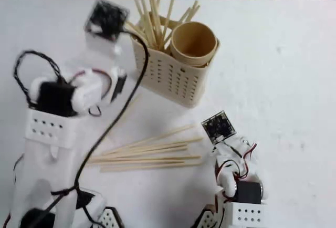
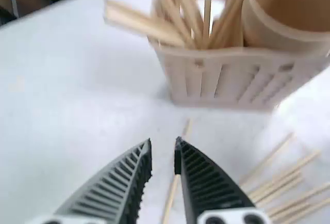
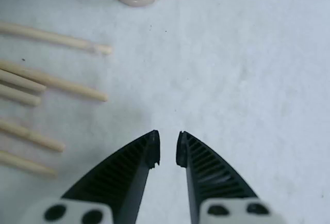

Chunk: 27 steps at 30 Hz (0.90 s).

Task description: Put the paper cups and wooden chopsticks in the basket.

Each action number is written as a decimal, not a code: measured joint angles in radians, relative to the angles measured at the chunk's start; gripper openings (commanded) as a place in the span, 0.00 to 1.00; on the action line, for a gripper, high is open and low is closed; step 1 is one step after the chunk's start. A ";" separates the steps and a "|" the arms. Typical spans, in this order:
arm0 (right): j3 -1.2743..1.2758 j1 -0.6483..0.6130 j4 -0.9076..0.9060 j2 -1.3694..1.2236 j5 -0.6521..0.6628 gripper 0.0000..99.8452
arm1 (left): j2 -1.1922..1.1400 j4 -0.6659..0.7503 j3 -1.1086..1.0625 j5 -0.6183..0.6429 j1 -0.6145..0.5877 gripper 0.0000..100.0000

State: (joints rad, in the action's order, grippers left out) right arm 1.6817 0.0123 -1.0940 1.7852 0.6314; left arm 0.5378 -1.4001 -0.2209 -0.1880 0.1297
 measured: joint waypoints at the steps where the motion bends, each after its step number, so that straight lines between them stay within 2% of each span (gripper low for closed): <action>1: 0.000 0.000 0.000 0.000 0.000 0.07 | 0.023 0.057 -0.101 -0.031 0.000 0.09; 6: 0.000 0.000 0.000 0.000 0.000 0.07 | 0.044 0.408 -0.583 -0.133 -0.037 0.09; 9: 0.000 0.000 0.000 0.000 0.000 0.07 | -0.029 0.505 -0.644 -0.141 -0.072 0.09; 13: 0.000 0.000 0.000 0.000 0.000 0.07 | -0.213 0.526 -0.621 -0.173 -0.080 0.09; 19: 0.000 0.000 0.000 0.000 0.000 0.07 | -0.526 0.526 -0.442 -0.195 -0.135 0.09; 27: 0.000 0.000 0.000 0.000 0.000 0.07 | -0.740 0.387 -0.245 -0.199 -0.132 0.09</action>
State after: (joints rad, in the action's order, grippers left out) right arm 1.6817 0.0123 -1.0940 1.7852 0.6314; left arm -0.2018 -1.0134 -0.4664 -0.3874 -0.0023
